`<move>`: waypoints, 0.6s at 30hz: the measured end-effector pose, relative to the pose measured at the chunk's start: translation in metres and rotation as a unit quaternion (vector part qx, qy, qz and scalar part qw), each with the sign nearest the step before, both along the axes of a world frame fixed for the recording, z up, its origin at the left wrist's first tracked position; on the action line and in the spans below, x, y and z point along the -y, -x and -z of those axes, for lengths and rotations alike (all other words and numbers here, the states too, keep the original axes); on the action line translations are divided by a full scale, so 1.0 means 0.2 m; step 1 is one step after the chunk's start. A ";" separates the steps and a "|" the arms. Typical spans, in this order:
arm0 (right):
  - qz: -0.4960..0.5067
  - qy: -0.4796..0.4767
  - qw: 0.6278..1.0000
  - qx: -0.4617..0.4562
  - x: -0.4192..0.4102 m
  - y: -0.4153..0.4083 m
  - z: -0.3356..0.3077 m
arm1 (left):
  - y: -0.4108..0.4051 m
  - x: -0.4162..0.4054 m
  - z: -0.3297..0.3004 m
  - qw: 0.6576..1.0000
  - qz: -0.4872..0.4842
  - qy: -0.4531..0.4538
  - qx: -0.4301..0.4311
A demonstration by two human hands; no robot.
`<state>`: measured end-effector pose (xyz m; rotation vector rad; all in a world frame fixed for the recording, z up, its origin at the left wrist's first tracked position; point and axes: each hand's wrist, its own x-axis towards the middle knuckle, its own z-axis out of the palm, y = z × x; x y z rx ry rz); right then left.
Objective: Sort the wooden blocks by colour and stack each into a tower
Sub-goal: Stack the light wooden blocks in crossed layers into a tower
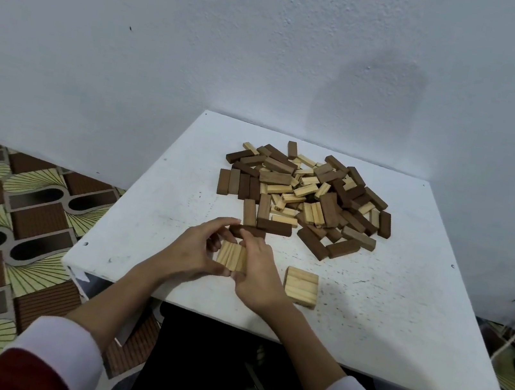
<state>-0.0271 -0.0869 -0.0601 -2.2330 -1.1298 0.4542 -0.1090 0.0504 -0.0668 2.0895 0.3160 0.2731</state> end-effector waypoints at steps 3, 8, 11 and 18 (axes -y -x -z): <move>-0.007 -0.016 1.000 0.001 0.03 -0.03 -0.06 | -0.02 0.05 -0.05 1.000 -0.012 0.000 0.019; 0.006 -0.081 0.996 -0.029 0.22 -0.15 -0.17 | -0.12 0.19 -0.14 0.998 0.020 -0.022 0.059; 0.020 -0.098 0.995 0.015 0.38 -0.20 -0.18 | -0.20 0.30 -0.15 0.996 0.047 -0.043 0.068; 0.054 -0.079 0.995 -0.008 0.55 -0.24 -0.09 | -0.26 0.43 -0.09 0.995 0.077 -0.057 0.035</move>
